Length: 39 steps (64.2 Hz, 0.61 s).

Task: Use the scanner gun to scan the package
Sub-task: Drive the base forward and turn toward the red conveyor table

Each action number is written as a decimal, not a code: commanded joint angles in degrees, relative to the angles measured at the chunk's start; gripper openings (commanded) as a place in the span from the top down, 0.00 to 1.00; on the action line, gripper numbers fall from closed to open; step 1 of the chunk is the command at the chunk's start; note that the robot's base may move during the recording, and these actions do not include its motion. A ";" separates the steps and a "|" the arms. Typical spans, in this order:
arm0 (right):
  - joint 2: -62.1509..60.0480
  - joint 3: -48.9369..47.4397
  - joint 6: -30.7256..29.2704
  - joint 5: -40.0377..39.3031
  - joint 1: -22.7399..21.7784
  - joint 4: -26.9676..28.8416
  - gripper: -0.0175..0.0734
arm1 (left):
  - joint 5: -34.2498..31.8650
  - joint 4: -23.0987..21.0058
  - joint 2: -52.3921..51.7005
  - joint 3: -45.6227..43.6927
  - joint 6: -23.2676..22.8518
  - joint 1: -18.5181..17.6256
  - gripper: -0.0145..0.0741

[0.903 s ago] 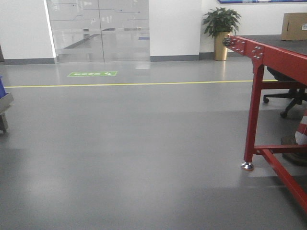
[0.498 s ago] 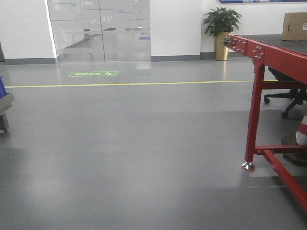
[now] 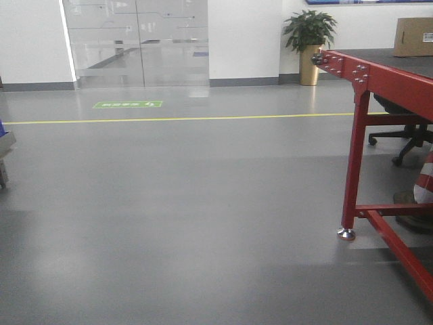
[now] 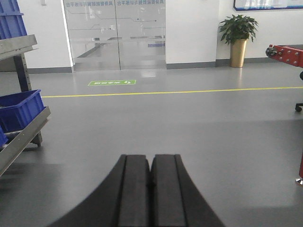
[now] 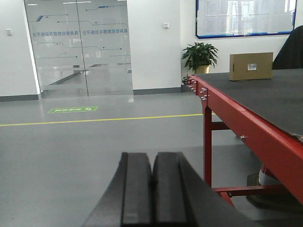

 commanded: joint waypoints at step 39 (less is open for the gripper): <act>-0.13 0.00 -0.08 -1.02 0.67 0.01 0.98 | -0.81 0.14 -0.22 -0.22 -0.44 0.09 0.96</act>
